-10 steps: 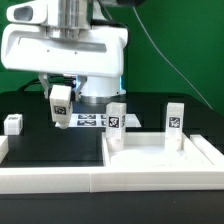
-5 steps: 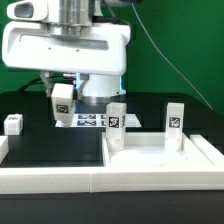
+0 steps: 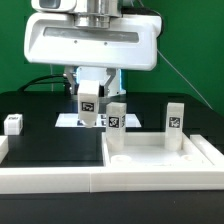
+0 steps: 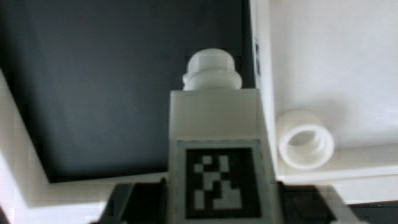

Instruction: Assemble square table

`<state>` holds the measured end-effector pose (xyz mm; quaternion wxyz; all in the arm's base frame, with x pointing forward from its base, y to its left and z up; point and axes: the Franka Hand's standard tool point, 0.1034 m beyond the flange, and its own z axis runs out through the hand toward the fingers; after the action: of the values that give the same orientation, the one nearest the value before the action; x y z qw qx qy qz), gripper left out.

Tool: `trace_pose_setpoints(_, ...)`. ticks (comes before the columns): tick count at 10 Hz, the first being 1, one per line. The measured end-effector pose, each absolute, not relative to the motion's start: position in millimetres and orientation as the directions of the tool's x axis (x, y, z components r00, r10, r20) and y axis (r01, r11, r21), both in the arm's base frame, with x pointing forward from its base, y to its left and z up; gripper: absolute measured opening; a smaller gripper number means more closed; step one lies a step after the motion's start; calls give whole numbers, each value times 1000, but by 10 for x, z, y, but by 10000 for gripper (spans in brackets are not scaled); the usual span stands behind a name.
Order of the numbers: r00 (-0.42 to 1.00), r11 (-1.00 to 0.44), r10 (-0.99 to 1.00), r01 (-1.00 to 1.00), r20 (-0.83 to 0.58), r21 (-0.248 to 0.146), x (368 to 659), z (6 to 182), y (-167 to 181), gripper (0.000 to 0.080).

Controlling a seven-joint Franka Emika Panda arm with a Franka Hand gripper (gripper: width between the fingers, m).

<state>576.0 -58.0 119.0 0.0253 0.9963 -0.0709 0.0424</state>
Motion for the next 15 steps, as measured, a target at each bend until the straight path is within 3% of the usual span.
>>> trace_pose_setpoints(3, 956, -988, -111, -136, 273, 73, 5805, 1209, -633, 290)
trace_pose_setpoints(4, 948, -987, -124, -149, 294, 64, 5817, 1205, -579, 290)
trace_pose_setpoints(7, 932, -977, -197, -212, 304, 16, 5985, 1231, -124, 290)
trace_pose_setpoints(8, 936, -976, -202, -215, 288, 17, 6019, 1214, 33, 290)
trace_pose_setpoints(13, 938, -976, -201, -216, 283, 22, 6006, 1185, 30, 290)
trace_pose_setpoints(15, 943, -982, -173, -186, 286, 17, 6053, 1179, 258, 290)
